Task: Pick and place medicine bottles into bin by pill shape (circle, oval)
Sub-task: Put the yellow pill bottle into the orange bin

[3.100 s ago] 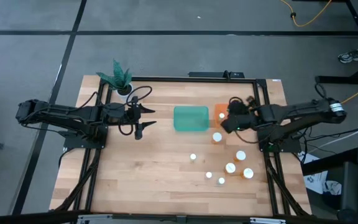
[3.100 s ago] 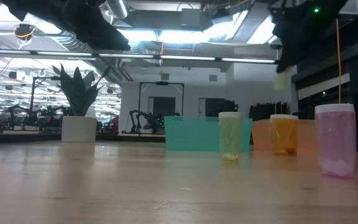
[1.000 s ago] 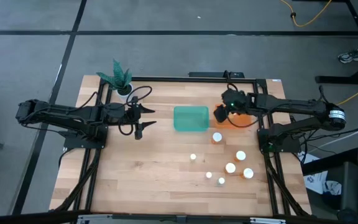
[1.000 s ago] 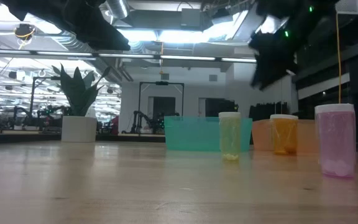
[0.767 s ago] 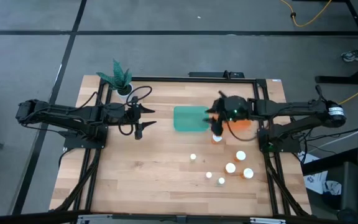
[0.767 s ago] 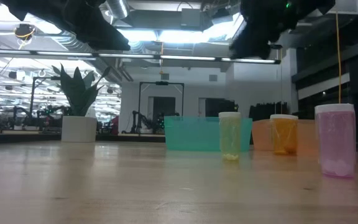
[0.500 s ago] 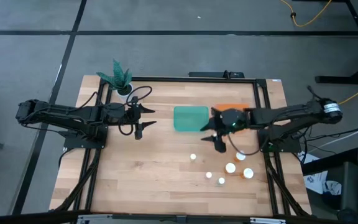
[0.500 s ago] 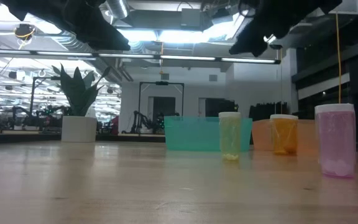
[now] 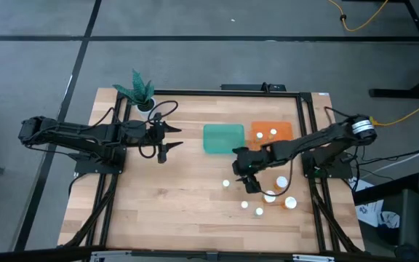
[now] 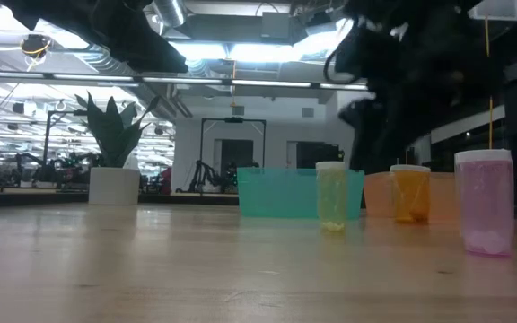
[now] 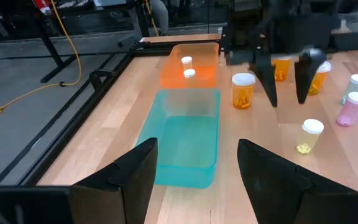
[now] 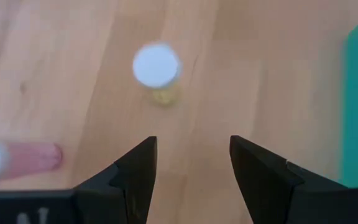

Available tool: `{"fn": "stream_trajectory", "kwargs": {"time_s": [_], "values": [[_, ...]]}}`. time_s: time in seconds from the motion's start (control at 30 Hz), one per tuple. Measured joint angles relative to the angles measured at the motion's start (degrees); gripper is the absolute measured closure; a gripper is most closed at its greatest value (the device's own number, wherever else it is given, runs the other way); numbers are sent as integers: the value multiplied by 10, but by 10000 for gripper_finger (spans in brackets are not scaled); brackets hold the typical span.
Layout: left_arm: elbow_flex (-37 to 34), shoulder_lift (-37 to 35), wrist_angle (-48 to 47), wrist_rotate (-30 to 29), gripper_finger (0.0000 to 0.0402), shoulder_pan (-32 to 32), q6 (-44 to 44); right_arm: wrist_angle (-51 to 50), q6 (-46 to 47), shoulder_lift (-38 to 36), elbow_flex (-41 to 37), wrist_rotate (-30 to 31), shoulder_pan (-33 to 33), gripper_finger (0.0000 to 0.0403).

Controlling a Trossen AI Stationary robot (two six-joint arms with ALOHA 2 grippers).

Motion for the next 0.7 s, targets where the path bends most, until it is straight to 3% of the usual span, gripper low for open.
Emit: {"fn": "stream_trajectory", "kwargs": {"time_s": [0.33, 0.7], "values": [[0, 0, 0, 0, 188, 0, 0, 74, -18, 69, 0, -36, 4, 199], [0, 0, -1, 0, 188, 0, 0, 148, -58, 77, 1, -78, 5, 198]]}}
